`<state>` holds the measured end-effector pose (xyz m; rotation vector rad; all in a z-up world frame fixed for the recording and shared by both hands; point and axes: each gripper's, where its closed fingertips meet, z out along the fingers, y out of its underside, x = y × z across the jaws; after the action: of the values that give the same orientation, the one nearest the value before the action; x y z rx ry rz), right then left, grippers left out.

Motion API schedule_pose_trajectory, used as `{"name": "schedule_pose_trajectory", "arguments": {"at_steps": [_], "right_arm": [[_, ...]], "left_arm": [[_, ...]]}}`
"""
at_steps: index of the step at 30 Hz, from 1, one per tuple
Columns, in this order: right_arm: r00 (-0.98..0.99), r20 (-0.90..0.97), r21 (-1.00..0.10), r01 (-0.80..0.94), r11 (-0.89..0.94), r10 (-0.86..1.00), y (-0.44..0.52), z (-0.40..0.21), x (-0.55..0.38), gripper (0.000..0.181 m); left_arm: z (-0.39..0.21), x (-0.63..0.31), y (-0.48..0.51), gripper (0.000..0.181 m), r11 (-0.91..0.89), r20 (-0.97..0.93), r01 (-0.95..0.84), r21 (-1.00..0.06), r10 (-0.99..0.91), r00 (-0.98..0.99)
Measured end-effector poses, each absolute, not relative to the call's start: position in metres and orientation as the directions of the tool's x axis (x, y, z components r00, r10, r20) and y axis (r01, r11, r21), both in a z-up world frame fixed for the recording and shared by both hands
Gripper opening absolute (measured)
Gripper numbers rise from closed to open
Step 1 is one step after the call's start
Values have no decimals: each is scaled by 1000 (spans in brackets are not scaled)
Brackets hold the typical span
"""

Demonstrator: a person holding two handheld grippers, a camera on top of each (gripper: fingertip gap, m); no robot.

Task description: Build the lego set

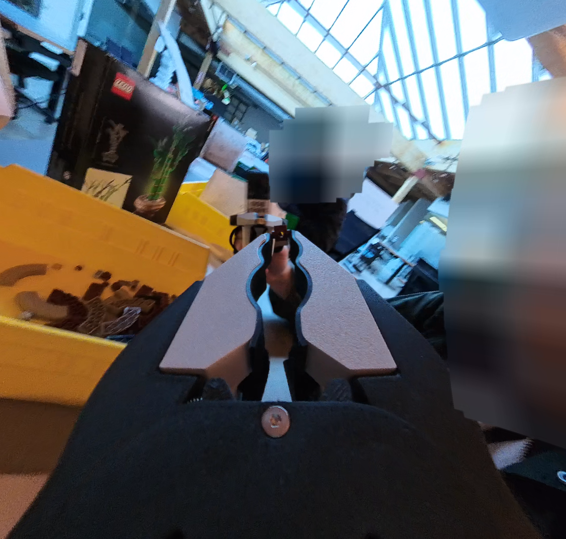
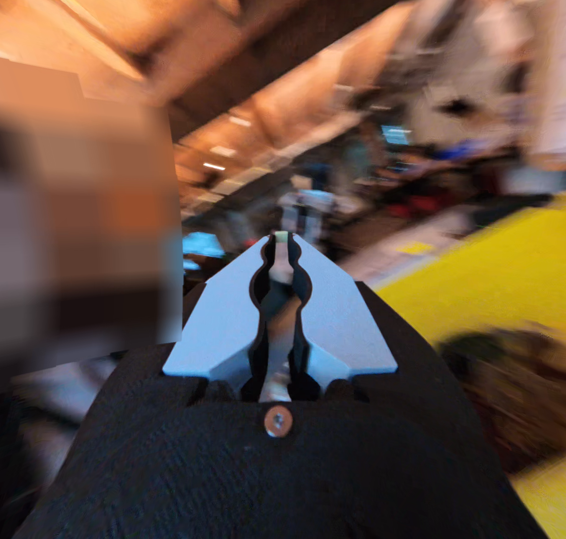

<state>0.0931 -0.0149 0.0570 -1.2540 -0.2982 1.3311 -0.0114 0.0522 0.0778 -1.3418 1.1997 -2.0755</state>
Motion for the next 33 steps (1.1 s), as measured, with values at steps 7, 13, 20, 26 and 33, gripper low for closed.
{"name": "schedule_pose_trajectory", "arguments": {"at_steps": [7,13,20,26,33], "right_arm": [[954,-185,-933,-96,-346,234,56,-50,125,8],[925,-234,-946,-145,-289,301,52,-36,115,25],[720,-224,-969,-238,-69,657,16,26,52,29],[743,206,-978,142,151,637,1,19,24,39],[520,466,-852,482,205,716,-17,-31,-12,14]], "left_arm": [[56,0,42,9,-521,568,-234,-821,-706,-422],[55,6,45,9,-633,665,-242,-735,-604,-441],[28,22,23,9,-626,733,-385,-678,-539,-416],[4,28,2,9,-581,775,-515,-630,-508,-375],[-36,1,-34,10,-342,793,-769,-540,-513,-329]]}}
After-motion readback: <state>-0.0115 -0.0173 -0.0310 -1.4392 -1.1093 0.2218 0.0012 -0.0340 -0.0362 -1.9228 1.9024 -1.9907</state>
